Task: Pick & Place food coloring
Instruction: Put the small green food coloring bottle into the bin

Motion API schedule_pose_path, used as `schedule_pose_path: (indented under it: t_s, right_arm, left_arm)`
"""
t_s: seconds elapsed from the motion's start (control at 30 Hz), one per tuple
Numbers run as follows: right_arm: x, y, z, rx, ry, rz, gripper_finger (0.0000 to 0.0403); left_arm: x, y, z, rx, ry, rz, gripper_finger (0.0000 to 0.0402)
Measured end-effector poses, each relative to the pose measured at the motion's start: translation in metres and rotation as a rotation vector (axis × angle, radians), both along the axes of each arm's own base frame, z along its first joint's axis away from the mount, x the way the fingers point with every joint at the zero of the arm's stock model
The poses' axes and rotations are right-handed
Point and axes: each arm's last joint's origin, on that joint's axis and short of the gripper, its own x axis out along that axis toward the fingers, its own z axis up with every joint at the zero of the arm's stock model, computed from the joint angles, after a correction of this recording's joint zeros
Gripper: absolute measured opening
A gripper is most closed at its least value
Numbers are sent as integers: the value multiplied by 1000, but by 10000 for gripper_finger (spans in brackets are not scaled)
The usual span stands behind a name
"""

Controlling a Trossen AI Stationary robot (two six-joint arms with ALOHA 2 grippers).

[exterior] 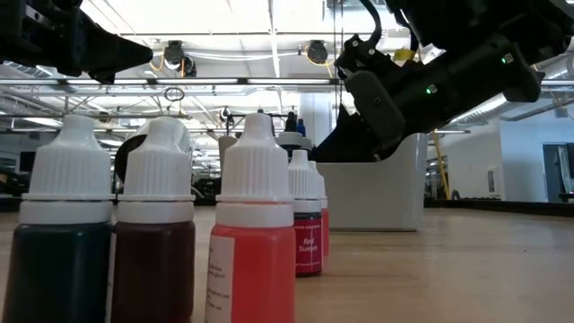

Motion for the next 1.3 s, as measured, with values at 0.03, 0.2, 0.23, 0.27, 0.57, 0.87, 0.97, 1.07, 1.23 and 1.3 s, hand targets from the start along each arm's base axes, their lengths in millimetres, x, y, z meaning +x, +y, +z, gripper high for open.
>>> schedule_pose_path:
  t_s: [0.03,0.2,0.23,0.27,0.57,0.87,0.97,1.07,1.23,1.3]
  right_arm:
    - [0,0,0,0,0,0,50]
    - [0,0,0,0,-1,0,50]
    - [0,0,0,0,-1,0,50]
    - [0,0,0,0,-1,0,50]
    - [0,0,0,0,-1,0,67]
    - [0,0,0,0,-1,0,80]
    - [0,0,0,0,-1,0,77]
    - [0,0,0,0,-1,0,78]
    - [0,0,0,1,-1,1,85]
    - [0,0,0,4,0,6,88]
  left_arm:
    - [0,0,0,0,0,0,26]
    - [0,0,0,2,0,0,26]
    - [0,0,0,1,0,0,26]
    - [0,0,0,1,0,0,26]
    - [0,0,0,8,1,-1,26]
    - [0,0,0,3,1,-1,26]
    - [0,0,0,-9,-1,-1,26]
    - [0,0,0,-14,-1,-1,26]
    - [0,0,0,-9,-1,-1,26]
    - [0,0,0,2,1,-1,26]
